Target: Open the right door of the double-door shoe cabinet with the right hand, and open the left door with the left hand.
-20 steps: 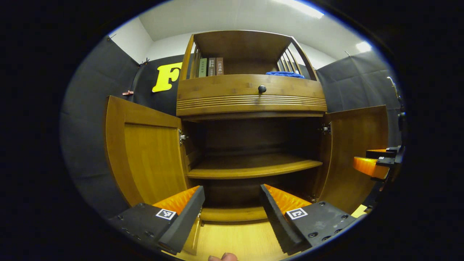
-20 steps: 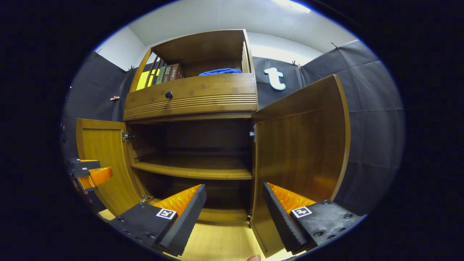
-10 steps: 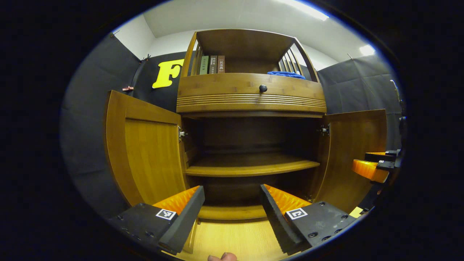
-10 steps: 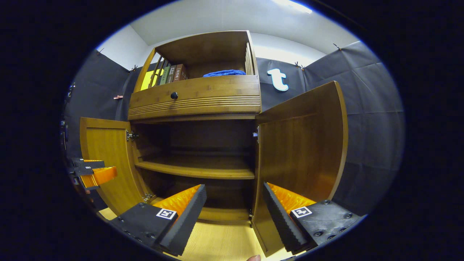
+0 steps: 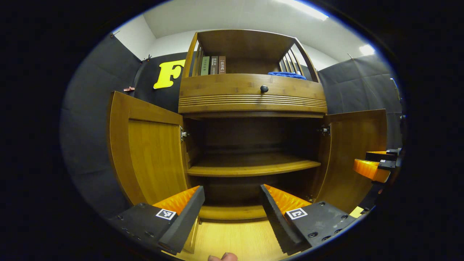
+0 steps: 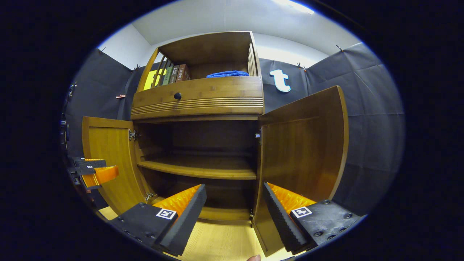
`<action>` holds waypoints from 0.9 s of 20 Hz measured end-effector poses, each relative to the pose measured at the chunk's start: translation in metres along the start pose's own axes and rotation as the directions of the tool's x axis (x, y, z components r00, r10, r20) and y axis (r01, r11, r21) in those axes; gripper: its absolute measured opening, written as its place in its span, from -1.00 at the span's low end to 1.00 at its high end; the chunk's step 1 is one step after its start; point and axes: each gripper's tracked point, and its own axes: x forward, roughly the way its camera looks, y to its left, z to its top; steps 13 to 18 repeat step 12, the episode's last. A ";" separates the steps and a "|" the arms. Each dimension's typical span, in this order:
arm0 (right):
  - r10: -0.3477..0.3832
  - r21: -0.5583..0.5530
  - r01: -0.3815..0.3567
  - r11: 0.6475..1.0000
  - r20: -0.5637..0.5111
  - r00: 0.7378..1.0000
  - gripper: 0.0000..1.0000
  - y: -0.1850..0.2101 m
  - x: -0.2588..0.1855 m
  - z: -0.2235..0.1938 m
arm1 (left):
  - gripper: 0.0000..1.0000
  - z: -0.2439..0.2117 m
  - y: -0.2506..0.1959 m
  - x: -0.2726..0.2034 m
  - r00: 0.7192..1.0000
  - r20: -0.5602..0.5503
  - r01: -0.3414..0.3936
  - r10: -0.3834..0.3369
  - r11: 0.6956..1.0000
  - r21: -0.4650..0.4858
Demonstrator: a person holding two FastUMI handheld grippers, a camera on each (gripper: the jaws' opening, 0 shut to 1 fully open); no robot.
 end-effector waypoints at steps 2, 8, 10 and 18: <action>0.001 -0.006 -0.001 1.000 0.001 1.000 0.99 0.000 0.000 0.000 | 0.89 0.001 -0.001 0.000 1.000 0.002 0.002 -0.002 1.000 0.007; 0.003 -0.013 -0.003 1.000 -0.003 1.000 0.99 0.000 0.000 -0.002 | 0.86 0.001 -0.002 0.001 1.000 0.003 -0.001 0.001 1.000 0.006; 0.002 -0.015 -0.002 1.000 -0.007 1.000 0.99 -0.001 0.000 -0.004 | 0.89 0.000 -0.002 0.000 1.000 0.002 -0.002 0.002 1.000 0.007; 0.000 -0.012 0.000 1.000 -0.003 1.000 0.99 -0.001 0.000 -0.002 | 0.89 0.000 -0.002 0.001 1.000 0.001 -0.003 0.003 1.000 0.007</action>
